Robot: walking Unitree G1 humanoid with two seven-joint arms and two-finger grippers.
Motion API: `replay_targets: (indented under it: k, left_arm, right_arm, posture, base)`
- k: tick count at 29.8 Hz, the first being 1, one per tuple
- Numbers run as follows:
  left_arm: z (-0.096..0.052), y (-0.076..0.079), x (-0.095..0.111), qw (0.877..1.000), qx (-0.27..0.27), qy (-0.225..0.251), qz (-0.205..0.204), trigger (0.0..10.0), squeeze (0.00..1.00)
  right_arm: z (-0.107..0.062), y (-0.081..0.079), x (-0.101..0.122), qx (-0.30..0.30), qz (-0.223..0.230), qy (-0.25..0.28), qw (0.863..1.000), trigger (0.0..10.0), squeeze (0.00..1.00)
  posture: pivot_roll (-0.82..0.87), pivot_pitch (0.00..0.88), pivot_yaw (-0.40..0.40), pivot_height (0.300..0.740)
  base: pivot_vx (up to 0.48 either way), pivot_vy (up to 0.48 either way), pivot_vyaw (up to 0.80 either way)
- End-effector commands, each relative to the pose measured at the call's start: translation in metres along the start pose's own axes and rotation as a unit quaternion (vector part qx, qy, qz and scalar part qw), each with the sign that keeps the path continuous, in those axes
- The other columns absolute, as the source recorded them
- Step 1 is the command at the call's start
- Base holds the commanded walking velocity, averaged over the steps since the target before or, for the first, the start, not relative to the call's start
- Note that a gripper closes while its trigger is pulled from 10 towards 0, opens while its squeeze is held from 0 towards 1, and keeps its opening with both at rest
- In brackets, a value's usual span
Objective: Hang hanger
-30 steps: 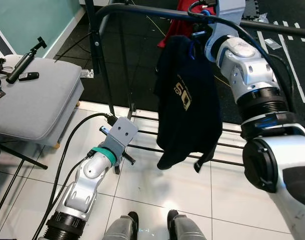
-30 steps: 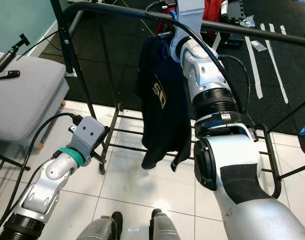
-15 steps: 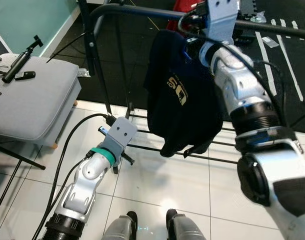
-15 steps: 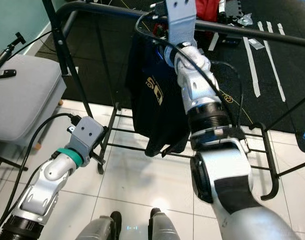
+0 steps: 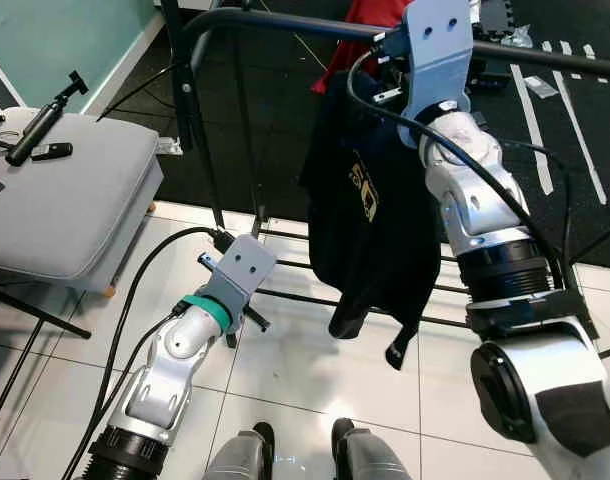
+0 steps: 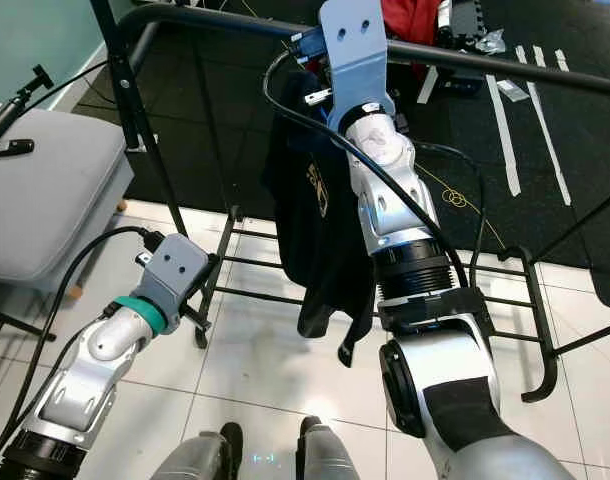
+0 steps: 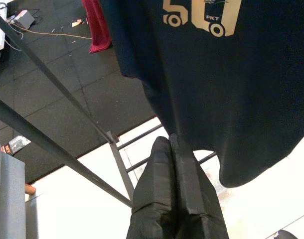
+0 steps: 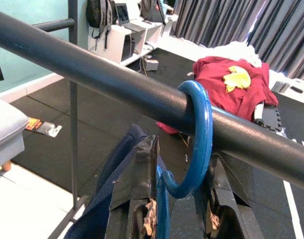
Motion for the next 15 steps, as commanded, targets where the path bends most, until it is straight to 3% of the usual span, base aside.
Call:
replay_targets:
  k: [1,2,4,15]
  left_arm:
    - [-0.0021,0.0037,-0.0049,1.000,-0.008,-0.012,0.011,10.0,0.00]
    - [-0.0023,0.0043,-0.0048,1.000,-0.011,-0.012,0.015,10.0,0.00]
    - [-0.0024,0.0047,-0.0047,1.000,-0.013,-0.012,0.019,10.0,0.00]
    - [-0.0027,0.0048,-0.0037,0.999,-0.017,-0.011,0.027,10.0,0.00]
  right_arm:
    - [-0.0026,0.0000,0.0045,-0.002,0.035,0.001,0.999,10.0,0.00]
    - [-0.0039,-0.0038,0.0017,0.006,0.082,-0.016,0.996,10.0,0.00]
    - [-0.0048,-0.0045,0.0006,0.005,0.092,-0.022,0.996,10.0,0.00]
    - [-0.0074,-0.0042,-0.0010,-0.002,0.099,-0.034,0.995,10.0,0.00]
  posture:
    - [0.01,0.149,0.029,0.740]
    - [0.01,0.148,0.030,0.740]
    - [0.01,0.147,0.030,0.740]
    - [0.01,0.148,0.034,0.740]
  base:
    - [0.000,0.000,0.00]
    - [0.000,0.000,0.00]
    - [0.000,0.000,0.00]
    - [0.000,0.000,0.00]
Point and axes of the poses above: a point about 5 cm out from each wrist's last joint towards the gripper, its own z axis pointing out of the wrist towards the gripper, its own x axis along the axis of the wrist's last joint, y = z × x, the point moved 2 cm from there along z, pointing out of the wrist towards the gripper, and after that the axes turned 12 degrees about -z, right-handed, at the moved point
